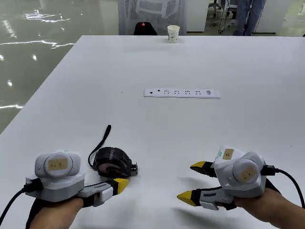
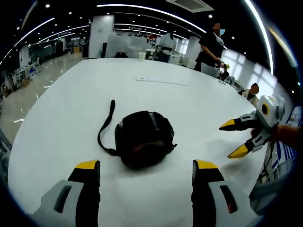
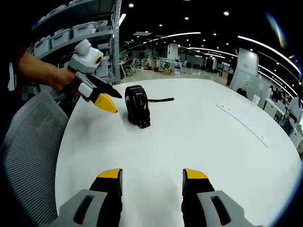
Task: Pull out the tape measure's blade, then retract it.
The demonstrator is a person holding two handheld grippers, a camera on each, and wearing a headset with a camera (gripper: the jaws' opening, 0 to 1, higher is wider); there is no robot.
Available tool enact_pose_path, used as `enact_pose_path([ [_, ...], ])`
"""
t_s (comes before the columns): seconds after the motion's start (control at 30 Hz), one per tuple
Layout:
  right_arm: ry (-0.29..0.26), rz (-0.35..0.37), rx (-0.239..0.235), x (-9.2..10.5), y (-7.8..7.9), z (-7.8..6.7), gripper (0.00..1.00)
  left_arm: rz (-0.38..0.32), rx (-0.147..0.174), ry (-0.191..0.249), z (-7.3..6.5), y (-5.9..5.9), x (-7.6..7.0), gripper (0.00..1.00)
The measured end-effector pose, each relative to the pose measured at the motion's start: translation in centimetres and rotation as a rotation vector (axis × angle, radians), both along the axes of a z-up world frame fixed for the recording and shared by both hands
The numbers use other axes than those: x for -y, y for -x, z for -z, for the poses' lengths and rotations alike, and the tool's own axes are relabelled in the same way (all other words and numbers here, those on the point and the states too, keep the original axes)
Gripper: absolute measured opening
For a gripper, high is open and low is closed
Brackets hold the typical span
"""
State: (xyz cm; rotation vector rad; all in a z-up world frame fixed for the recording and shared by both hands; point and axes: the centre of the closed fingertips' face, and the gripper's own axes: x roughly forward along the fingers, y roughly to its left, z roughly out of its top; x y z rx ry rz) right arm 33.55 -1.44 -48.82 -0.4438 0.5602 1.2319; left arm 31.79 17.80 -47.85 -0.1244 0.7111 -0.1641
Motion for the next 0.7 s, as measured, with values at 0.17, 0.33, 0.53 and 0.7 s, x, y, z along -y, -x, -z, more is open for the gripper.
enact_pose_path([
  [0.17,-0.013,0.025,-0.003,0.7,0.5,-0.3,0.52,0.034,0.020,-0.002,-0.3,0.5,0.3,0.78],
  [0.33,-0.031,0.053,-0.006,1.5,0.9,-0.5,0.58,0.084,0.044,-0.015,-0.5,1.0,0.6,0.78],
  [0.53,-0.062,0.094,-0.018,2.1,1.1,-0.5,0.65,0.130,0.078,-0.033,-1.0,1.6,0.8,0.80],
  [0.7,-0.074,0.110,-0.017,2.6,1.6,-0.7,0.69,0.169,0.108,-0.045,-1.2,2.1,1.0,0.83],
])
